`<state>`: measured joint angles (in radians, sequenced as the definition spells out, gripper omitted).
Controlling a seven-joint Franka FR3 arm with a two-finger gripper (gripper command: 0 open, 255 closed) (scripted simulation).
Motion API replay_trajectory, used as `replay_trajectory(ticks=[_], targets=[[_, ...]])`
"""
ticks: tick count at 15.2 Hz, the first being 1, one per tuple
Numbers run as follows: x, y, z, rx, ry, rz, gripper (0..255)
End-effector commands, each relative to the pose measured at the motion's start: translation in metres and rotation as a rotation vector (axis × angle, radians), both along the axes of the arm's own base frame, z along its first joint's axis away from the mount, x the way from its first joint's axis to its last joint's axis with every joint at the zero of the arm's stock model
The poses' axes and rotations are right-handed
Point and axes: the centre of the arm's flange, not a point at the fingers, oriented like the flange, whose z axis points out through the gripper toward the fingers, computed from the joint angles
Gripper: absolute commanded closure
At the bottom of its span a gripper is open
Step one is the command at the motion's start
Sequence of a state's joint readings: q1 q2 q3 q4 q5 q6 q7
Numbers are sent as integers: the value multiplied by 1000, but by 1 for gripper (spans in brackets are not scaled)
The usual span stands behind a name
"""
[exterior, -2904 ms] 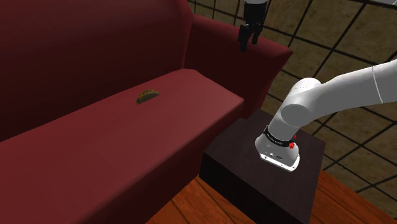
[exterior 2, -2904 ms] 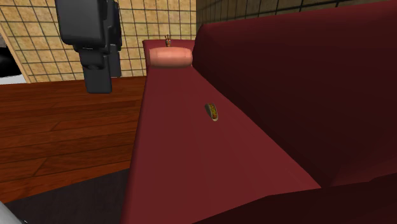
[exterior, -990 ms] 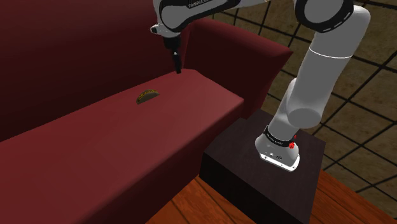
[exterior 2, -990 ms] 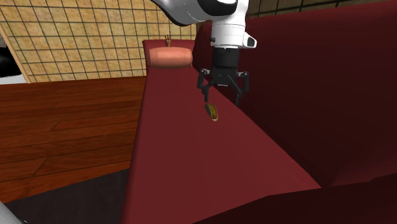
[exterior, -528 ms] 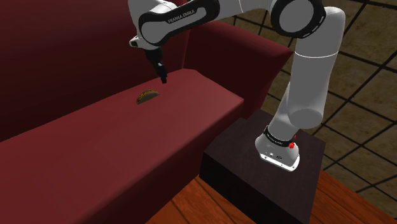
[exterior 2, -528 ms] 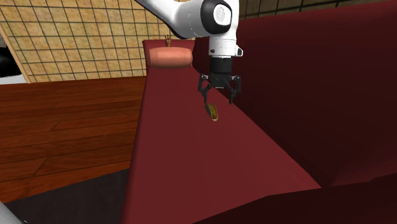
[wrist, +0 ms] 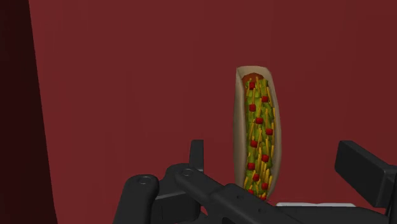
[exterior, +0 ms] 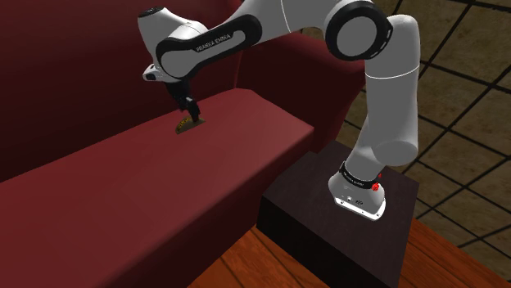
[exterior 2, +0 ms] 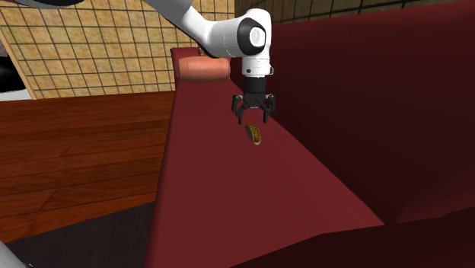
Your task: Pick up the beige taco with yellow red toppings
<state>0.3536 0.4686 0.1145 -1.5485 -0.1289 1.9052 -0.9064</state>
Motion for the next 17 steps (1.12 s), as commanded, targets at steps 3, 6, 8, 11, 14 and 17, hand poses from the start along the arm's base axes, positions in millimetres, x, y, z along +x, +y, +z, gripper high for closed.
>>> replay_trajectory(ticks=[3,6,8,11,14,17], targets=[[1,3,-20,1,0,10,0],[1,3,-39,1,0,10,0],[1,3,-39,1,0,10,0],[1,3,-39,1,0,10,255],[1,3,-39,1,0,10,255],[1,3,-39,1,0,10,255]])
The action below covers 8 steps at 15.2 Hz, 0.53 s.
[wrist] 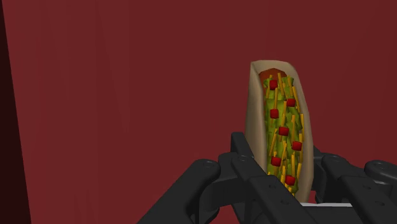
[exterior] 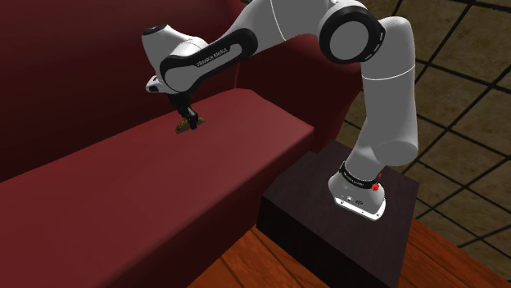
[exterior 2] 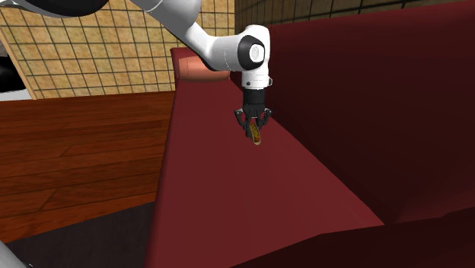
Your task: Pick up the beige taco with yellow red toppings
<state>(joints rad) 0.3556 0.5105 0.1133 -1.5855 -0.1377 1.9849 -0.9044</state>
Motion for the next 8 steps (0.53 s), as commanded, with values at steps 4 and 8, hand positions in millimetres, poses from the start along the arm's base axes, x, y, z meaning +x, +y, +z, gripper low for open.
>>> replay_trajectory(ticks=[4,8], targets=[[0,1,16,0,1,0,255],[0,1,37,0,1,0,255]])
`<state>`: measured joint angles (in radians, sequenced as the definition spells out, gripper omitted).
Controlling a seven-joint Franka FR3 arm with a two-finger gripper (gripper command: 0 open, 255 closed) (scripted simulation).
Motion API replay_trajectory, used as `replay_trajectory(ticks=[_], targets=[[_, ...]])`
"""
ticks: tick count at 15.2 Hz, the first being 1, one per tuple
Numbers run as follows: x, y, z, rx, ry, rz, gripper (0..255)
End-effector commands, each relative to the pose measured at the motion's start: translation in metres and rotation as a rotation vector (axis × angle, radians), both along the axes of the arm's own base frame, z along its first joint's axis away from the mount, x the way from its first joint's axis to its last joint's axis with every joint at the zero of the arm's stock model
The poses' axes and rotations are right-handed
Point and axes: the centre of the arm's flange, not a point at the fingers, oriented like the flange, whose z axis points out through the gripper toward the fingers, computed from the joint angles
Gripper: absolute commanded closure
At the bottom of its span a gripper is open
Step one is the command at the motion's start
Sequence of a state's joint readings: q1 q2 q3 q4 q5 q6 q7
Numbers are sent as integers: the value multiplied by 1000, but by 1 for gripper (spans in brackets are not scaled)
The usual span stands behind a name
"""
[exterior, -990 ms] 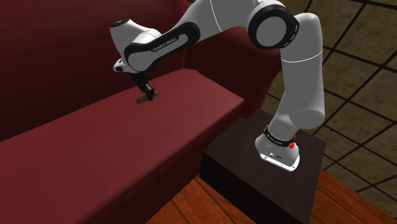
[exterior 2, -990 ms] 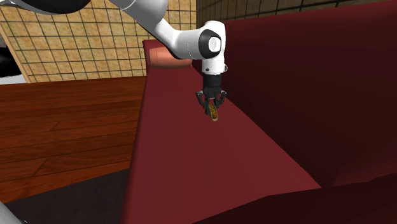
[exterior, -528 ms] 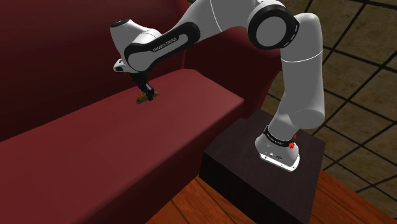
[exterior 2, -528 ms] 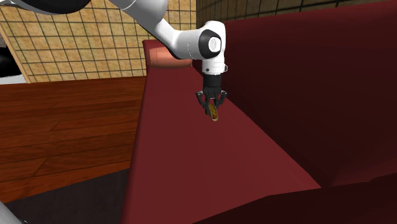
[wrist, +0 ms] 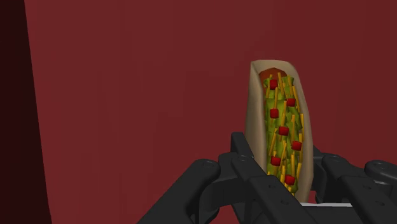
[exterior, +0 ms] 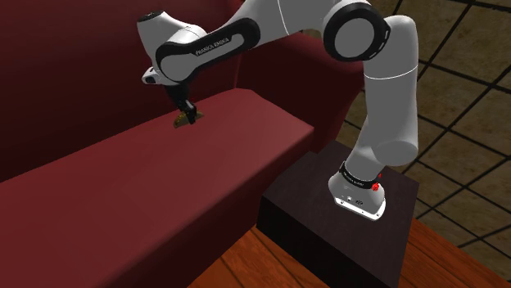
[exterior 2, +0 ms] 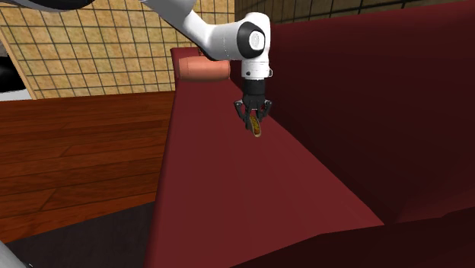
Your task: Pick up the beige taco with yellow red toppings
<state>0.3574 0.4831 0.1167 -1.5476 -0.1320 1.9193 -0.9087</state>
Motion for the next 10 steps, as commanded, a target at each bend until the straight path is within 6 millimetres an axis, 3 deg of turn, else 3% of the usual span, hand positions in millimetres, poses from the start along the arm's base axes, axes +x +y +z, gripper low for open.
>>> replay_trajectory(ticks=[1,8,10], targets=[[1,-1,11,0,0,0,255],[1,-1,48,0,0,0,255],[1,-1,49,0,0,0,255]])
